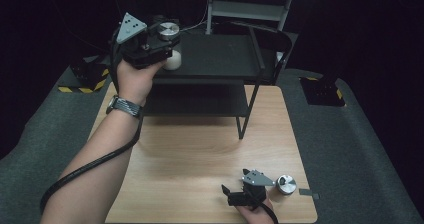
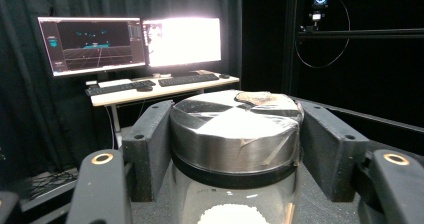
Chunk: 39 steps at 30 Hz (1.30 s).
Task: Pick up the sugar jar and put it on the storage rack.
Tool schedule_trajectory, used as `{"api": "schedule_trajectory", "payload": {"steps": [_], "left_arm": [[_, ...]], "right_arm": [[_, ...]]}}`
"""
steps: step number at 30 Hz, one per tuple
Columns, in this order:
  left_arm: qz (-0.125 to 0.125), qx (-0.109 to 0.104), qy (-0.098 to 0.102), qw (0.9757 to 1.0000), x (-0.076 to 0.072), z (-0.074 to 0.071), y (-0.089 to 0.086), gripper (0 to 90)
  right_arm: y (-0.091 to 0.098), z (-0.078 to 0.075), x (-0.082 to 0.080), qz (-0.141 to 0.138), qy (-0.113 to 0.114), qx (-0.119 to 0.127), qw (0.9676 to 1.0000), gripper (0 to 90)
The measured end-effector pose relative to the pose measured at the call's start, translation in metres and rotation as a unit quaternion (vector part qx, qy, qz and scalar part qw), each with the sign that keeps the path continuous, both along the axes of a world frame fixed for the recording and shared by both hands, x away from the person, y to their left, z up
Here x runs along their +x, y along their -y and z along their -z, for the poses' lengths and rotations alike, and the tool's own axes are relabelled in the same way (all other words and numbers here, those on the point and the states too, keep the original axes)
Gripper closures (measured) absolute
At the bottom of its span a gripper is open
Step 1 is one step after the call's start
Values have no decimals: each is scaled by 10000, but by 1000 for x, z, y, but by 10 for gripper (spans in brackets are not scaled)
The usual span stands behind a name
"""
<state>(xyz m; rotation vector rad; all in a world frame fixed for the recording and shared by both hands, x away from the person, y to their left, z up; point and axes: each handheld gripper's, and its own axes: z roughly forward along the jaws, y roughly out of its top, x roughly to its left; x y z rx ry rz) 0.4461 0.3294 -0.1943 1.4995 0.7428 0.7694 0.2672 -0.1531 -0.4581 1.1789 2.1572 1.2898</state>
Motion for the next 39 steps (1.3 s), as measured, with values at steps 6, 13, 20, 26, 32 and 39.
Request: {"api": "schedule_trajectory", "payload": {"steps": [6,13,20,26,32,39], "left_arm": [[11,-127,-34,9999,1,3,-2,344],[13,-70,-71,9999,2,0,-2,343],[-20,-117,-51,9999,0,3,-1,340],[-16,-156,-181,9997,-1,1,-2,261],[-47,-69,-163,9998,-8,1,-1,168],[33,-26,-156,9999,-19,5,-6,53]], "right_arm": [[0,0,0,-1,-3,0,10000,3],[0,0,0,0,-8,9,10000,4],[0,0,0,4,-4,9,10000,4],[1,0,0,25,-20,49,10000,4],[1,1,0,30,-9,45,10000,3],[1,0,0,23,-31,44,10000,3]]}}
